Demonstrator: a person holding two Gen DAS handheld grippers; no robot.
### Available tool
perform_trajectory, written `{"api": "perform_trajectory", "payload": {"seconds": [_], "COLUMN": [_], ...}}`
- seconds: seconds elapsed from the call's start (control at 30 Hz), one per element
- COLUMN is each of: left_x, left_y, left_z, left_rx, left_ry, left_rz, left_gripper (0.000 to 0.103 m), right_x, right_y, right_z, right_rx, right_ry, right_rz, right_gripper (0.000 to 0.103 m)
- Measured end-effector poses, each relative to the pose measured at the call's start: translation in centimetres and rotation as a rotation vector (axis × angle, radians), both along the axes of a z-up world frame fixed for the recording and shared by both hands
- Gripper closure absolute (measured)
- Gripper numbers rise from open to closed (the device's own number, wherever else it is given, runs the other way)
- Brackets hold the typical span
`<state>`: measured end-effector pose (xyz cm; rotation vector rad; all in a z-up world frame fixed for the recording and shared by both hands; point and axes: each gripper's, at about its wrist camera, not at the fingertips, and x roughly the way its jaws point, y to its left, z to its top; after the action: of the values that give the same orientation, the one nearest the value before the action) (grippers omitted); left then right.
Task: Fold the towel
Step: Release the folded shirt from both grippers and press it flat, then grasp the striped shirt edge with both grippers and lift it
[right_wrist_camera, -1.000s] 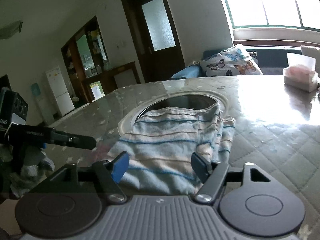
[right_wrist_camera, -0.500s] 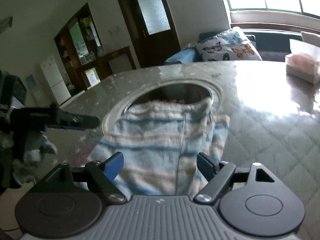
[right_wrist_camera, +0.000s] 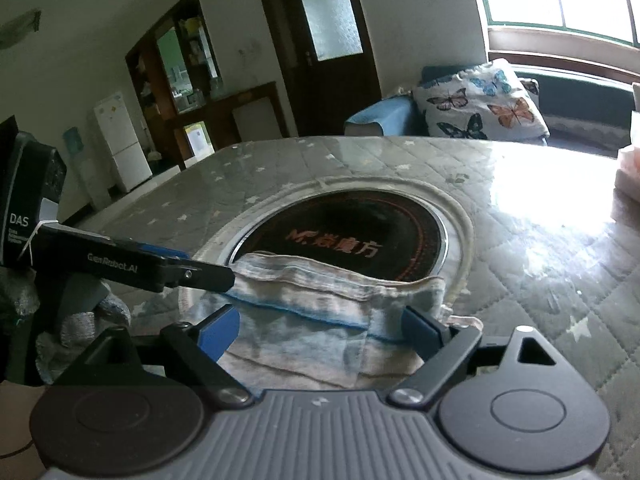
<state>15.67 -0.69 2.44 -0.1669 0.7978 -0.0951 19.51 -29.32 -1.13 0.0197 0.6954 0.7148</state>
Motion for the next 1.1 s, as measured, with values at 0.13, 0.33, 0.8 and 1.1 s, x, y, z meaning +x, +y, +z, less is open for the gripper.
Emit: {"api": "perform_trajectory", "payload": {"seconds": [0.13,0.33,0.8,1.1], "left_x": [1.0,1.7,2.0,2.4], "left_y": [-0.1,0.0,1.2,1.0], "left_z": [-0.5,-1.4,-1.1,-2.0], "left_rx": [0.022,0.047,0.115,0.141], "left_ry": [0.019,0.044,0.030,0.053], "left_rz": [0.003,0.017,0.072,0.066], "left_gripper": [0.000,0.000,0.000,0.000], "right_x": [0.6,0.9,0.7,0.7], "right_y": [-0.3,-0.6,-0.4,-0.2], "right_z": [-0.6,-1.3,-1.5,-1.3], "right_rx": [0.006,0.018,0.012,0.003], "right_ry": [0.027,0.050,0.039,0.038], "right_rz": [0.004,-0.008,-0.003,-0.002], "right_gripper": [0.013,0.013,0.013,0.013]}}
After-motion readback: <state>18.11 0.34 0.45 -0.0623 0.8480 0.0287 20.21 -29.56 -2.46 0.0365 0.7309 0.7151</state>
